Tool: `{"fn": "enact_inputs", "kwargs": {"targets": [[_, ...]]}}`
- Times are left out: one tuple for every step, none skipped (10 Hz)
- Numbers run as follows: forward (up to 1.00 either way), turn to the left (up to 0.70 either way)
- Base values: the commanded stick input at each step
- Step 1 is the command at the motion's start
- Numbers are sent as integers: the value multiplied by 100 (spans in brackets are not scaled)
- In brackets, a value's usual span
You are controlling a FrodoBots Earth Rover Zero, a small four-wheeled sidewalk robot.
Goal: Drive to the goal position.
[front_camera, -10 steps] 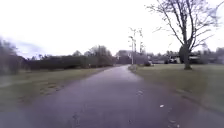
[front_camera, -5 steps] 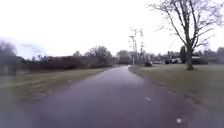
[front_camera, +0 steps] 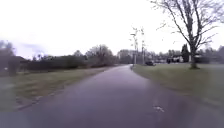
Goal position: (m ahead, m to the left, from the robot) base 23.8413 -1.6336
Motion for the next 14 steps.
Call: {"fn": "enact_inputs", "kwargs": {"targets": [[100, 0], [100, 0], [100, 0], [100, 0], [100, 0], [100, 0], [100, 0], [100, 0], [100, -7], [100, -40], [100, -40], [100, -40], [100, -40], [100, -29]]}}
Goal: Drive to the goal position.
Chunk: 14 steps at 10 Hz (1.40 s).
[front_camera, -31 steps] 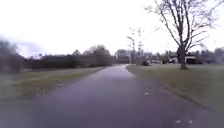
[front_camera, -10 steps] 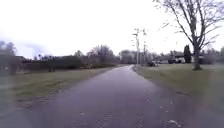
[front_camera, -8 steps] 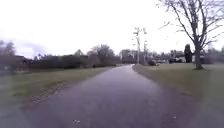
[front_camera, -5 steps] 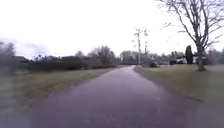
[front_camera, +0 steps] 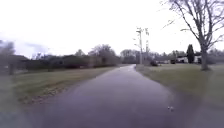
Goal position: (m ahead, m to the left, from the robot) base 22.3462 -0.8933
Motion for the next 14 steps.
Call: {"fn": "enact_inputs", "kwargs": {"targets": [[100, -10], [100, 0], [100, 0], [100, 0], [100, 0], [100, 0], [100, 0], [100, 0], [100, 0], [100, 0], [100, 0], [100, 0], [100, 0], [100, 0]]}}
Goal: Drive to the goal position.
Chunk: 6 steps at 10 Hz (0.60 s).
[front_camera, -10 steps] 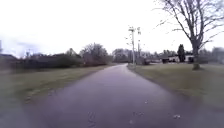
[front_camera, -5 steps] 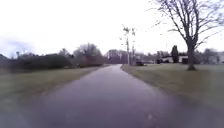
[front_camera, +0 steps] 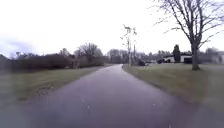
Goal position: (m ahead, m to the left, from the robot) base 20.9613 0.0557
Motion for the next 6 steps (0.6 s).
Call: {"fn": "enact_inputs", "kwargs": {"targets": [[100, 0], [100, 0], [100, 0], [100, 0], [100, 0], [100, 0]]}}
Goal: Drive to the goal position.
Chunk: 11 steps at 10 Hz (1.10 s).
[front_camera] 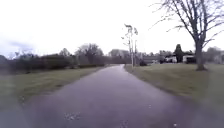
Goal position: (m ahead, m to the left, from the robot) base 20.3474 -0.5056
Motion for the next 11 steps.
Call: {"fn": "enact_inputs", "kwargs": {"targets": [[100, 0], [100, 0], [100, 0], [100, 0], [100, 0], [100, 0], [100, 0], [100, 0], [100, 0], [100, 0], [100, 0]]}}
